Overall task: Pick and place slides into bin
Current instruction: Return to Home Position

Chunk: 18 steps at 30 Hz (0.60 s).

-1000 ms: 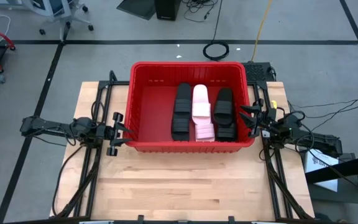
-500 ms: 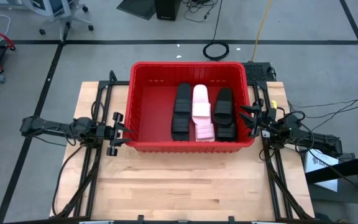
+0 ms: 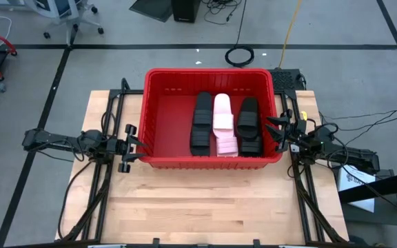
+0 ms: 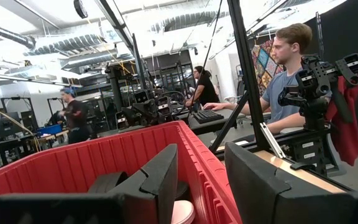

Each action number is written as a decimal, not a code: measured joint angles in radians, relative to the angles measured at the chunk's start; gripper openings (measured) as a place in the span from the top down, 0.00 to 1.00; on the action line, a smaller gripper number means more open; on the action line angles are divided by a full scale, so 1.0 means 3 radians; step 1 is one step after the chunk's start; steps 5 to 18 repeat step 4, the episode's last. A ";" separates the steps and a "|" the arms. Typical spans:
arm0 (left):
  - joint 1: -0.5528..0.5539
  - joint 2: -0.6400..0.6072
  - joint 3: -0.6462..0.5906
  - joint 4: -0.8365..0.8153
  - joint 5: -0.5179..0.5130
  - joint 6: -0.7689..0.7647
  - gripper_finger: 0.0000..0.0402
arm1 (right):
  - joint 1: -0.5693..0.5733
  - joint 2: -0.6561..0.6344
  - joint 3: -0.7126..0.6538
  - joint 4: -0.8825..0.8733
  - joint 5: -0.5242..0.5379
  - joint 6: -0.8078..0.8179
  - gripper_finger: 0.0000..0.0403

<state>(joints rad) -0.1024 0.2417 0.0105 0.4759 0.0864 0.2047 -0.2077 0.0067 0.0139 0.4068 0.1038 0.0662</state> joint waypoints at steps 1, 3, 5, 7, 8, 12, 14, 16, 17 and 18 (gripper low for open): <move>0.0000 0.0000 0.0000 0.0000 0.0000 0.0000 0.65 | 0.0000 0.0000 0.0000 0.0001 -0.0001 0.0000 0.63; 0.0000 0.0000 0.0000 0.0000 0.0000 0.0000 0.65 | 0.0000 0.0000 -0.0001 0.0001 -0.0001 0.0000 0.63; 0.0000 0.0000 0.0001 0.0000 0.0000 0.0000 0.65 | 0.0000 0.0000 0.0000 0.0000 0.0000 0.0000 0.63; 0.0000 0.0000 0.0001 0.0000 0.0000 0.0000 0.65 | 0.0000 0.0000 0.0000 0.0000 0.0000 0.0000 0.63; 0.0000 0.0000 0.0001 0.0000 0.0000 0.0000 0.65 | 0.0000 0.0000 0.0000 0.0000 0.0000 0.0000 0.63; 0.0000 0.0000 0.0001 0.0000 0.0000 0.0000 0.65 | 0.0000 0.0000 0.0000 0.0000 0.0000 0.0000 0.63; 0.0000 0.0000 0.0001 0.0000 0.0000 0.0000 0.65 | 0.0000 0.0000 0.0000 0.0000 0.0000 0.0000 0.63; 0.0000 0.0000 0.0001 0.0000 0.0000 0.0000 0.65 | 0.0000 0.0000 0.0000 0.0000 0.0000 0.0000 0.63; 0.0000 0.0000 0.0001 0.0000 0.0000 0.0000 0.65 | 0.0000 0.0000 0.0000 0.0000 0.0000 0.0000 0.63; 0.0000 0.0000 0.0001 0.0000 0.0000 0.0000 0.65 | 0.0000 0.0000 0.0000 0.0000 0.0000 0.0000 0.63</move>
